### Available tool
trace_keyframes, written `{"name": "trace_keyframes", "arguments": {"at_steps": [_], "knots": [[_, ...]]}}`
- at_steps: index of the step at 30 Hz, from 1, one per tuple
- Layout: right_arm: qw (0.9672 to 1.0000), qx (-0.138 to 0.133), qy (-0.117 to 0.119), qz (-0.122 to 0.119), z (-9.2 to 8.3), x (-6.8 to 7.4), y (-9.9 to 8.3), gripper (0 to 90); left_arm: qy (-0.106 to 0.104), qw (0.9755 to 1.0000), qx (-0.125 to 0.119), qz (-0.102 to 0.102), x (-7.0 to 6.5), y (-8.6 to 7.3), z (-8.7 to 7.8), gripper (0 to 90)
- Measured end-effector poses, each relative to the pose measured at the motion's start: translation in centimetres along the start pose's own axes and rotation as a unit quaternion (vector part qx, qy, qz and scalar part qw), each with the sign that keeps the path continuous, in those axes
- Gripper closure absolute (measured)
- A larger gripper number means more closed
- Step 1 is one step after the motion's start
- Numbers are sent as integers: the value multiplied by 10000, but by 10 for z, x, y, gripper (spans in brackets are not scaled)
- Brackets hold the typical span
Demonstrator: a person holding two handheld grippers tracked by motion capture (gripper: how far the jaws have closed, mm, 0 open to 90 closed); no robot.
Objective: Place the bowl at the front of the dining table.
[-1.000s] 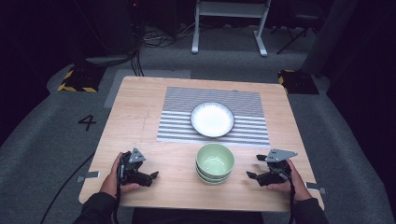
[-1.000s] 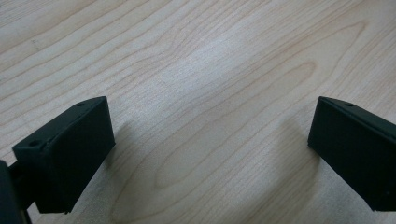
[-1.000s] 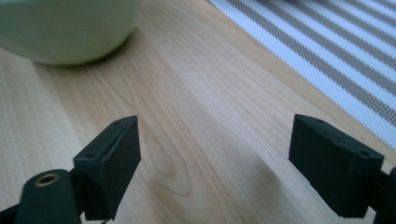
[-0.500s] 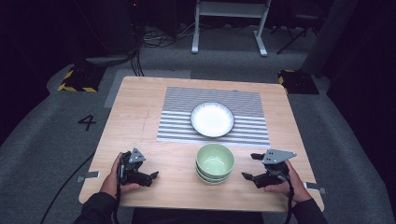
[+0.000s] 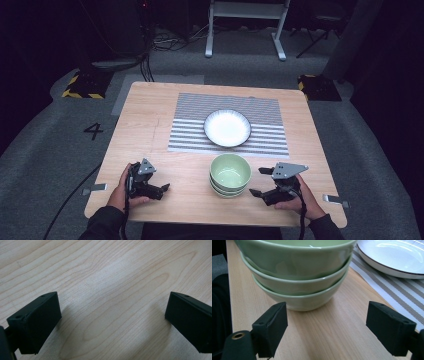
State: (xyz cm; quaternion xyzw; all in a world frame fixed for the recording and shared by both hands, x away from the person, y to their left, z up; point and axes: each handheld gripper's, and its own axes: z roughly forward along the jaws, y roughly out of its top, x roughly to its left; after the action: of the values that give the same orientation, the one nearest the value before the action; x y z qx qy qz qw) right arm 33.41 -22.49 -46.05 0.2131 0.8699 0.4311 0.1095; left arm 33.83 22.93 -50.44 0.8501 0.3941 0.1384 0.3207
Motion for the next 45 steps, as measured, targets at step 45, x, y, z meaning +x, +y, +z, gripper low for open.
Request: {"name": "trace_keyframes", "arguments": {"at_steps": [45], "knots": [[9940, -102, 628, -888, -5, 29, 59, 179, 3, 10000, -1, -1, 0, 0, 0, 4]]}}
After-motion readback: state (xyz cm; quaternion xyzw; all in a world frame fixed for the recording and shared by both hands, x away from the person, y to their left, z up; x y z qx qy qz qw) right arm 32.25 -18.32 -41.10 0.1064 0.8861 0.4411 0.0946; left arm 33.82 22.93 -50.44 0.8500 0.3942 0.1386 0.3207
